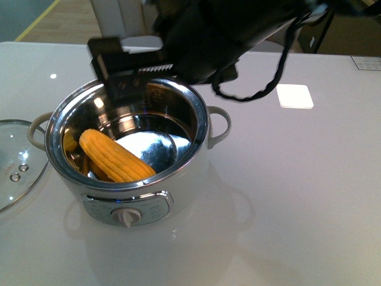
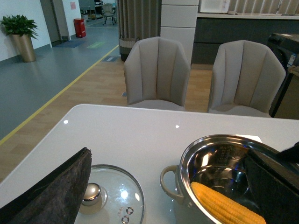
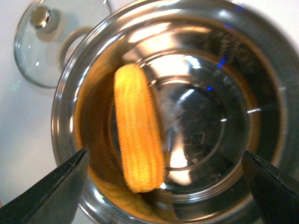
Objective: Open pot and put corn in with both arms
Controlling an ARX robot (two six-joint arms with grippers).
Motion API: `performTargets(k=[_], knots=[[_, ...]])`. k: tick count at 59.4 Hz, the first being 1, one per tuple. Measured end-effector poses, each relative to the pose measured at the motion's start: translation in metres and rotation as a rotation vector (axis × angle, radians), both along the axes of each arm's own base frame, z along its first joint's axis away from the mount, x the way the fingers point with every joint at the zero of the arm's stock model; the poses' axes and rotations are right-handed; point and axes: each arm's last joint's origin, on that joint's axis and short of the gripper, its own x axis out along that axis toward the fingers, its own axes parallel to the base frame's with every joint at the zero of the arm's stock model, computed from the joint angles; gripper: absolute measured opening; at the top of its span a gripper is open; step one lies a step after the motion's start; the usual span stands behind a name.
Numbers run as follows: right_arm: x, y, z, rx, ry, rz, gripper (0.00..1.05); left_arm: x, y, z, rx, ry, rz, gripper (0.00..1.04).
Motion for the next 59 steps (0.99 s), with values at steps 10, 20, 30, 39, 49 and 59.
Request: performTargets(k=[10, 20, 30, 39, 49, 59], knots=[[0.009, -0.073, 0.046, 0.037, -0.157, -0.251, 0.96, 0.0, 0.0, 0.0, 0.0, 0.0, 0.0, 0.98], [-0.005, -0.113, 0.061, -0.022, -0.348, -0.473, 0.96, 0.0, 0.0, 0.0, 0.0, 0.0, 0.0, 0.98], [-0.033, -0.147, 0.063, -0.005, -0.593, -0.69, 0.85, 0.0, 0.0, 0.0, 0.0, 0.0, -0.001, 0.98], [-0.074, -0.177, 0.042, 0.108, -0.767, -0.716, 0.54, 0.0, 0.0, 0.0, 0.0, 0.0, 0.0, 0.98], [-0.106, -0.196, 0.027, 0.103, -0.768, -0.719, 0.24, 0.0, 0.0, 0.0, 0.0, 0.0, 0.0, 0.98], [-0.131, -0.209, 0.014, 0.1, -0.764, -0.714, 0.02, 0.0, 0.0, 0.0, 0.0, 0.0, 0.0, 0.98]])
